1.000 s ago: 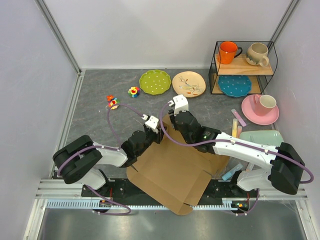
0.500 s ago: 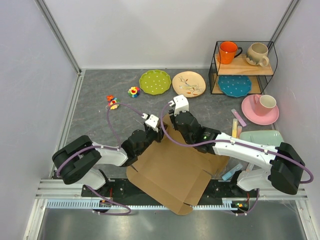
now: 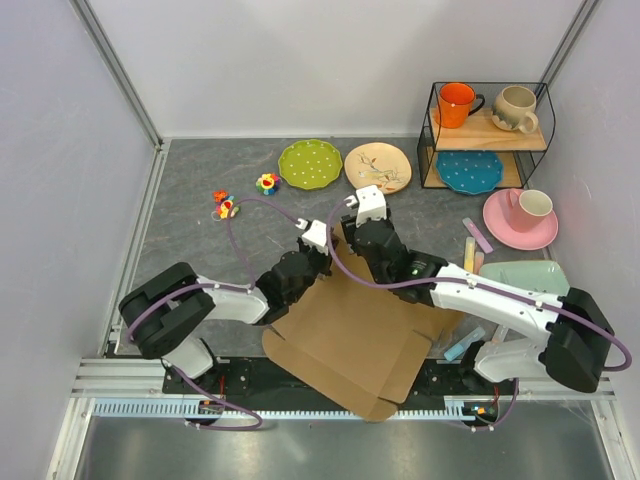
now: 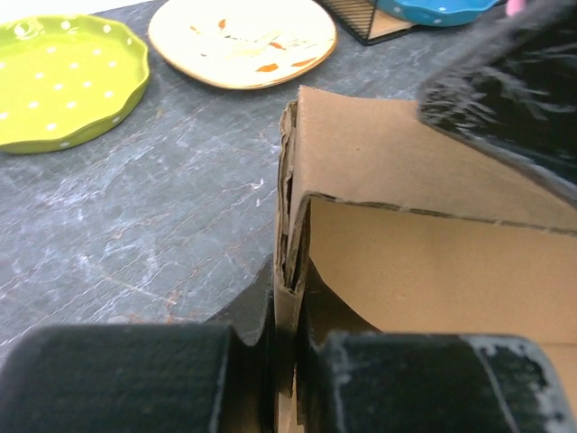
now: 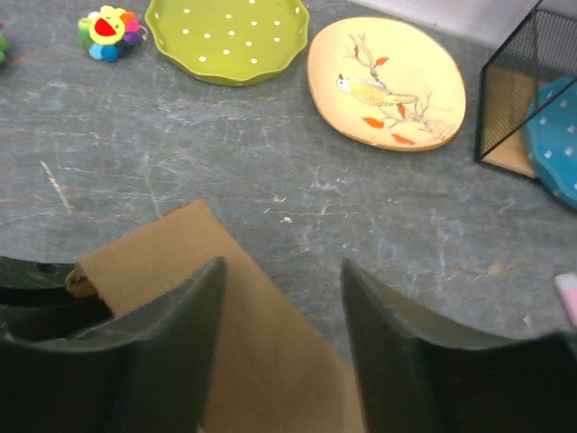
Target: Fold the paper box
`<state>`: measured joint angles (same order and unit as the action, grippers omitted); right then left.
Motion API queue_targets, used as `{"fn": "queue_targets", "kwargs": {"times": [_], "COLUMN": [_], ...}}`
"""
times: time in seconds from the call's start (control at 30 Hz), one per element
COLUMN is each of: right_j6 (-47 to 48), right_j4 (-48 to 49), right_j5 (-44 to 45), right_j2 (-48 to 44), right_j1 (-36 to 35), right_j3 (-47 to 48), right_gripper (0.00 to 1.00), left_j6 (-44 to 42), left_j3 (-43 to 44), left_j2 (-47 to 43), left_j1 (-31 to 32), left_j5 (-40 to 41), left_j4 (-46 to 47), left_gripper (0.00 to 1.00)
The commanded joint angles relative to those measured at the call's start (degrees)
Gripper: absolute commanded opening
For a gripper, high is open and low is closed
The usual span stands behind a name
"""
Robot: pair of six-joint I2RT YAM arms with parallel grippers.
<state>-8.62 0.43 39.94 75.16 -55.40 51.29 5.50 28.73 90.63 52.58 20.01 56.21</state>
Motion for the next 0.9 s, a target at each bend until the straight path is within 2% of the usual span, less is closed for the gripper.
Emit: {"fn": "queue_targets", "kwargs": {"times": [0.0, 0.07, 0.1, 0.2, 0.37, 0.53, 0.7, 0.87], "right_j6": [-2.3, -2.7, -3.2, -4.4, -10.8, -15.8, -23.4, -27.5], "right_j4": [-11.2, -13.4, -13.9, -15.7, -19.8, -24.3, -31.3, -34.9], "right_j5": [-1.0, 3.8, 5.3, 10.2, 19.1, 19.0, 19.8, 14.2], "right_j2": [-2.5, -5.1, -6.2, -10.2, -16.3, -24.5, -28.0, -32.0], "right_j1": [-1.5, -1.4, -1.3, -0.8, 1.0, 4.0, 5.6, 5.8], "right_j3": [4.1, 6.0, 7.7, 9.4, 5.1, -1.6, -5.0, -8.6], "right_gripper": [0.75, 0.82, 0.86, 0.89, 0.88, 0.86, 0.85, 0.75], "left_j6": [3.6, 7.1, 8.4, 13.3, 17.6, 18.9, 20.3, 20.0], "left_j3": [1.2, 1.2, 1.8, 2.0, -0.2, 1.8, 2.4, 4.0], "left_j2": [-2.7, -5.1, -7.0, -10.4, -13.1, -11.3, -10.6, -9.8], "left_j1": [-0.6, -0.5, -0.6, -0.6, -0.6, -0.6, -0.6, -0.6], "left_j5": [14.2, 16.7, 17.6, 20.5, 22.4, 24.0, 24.2, 22.8], "left_j4": [-14.7, -20.0, -25.8, -34.3, -37.8, -44.5, -45.9, -49.4], "left_gripper": [0.02, 0.02, 0.02, 0.02, 0.02, 0.02, 0.02, 0.02]}}
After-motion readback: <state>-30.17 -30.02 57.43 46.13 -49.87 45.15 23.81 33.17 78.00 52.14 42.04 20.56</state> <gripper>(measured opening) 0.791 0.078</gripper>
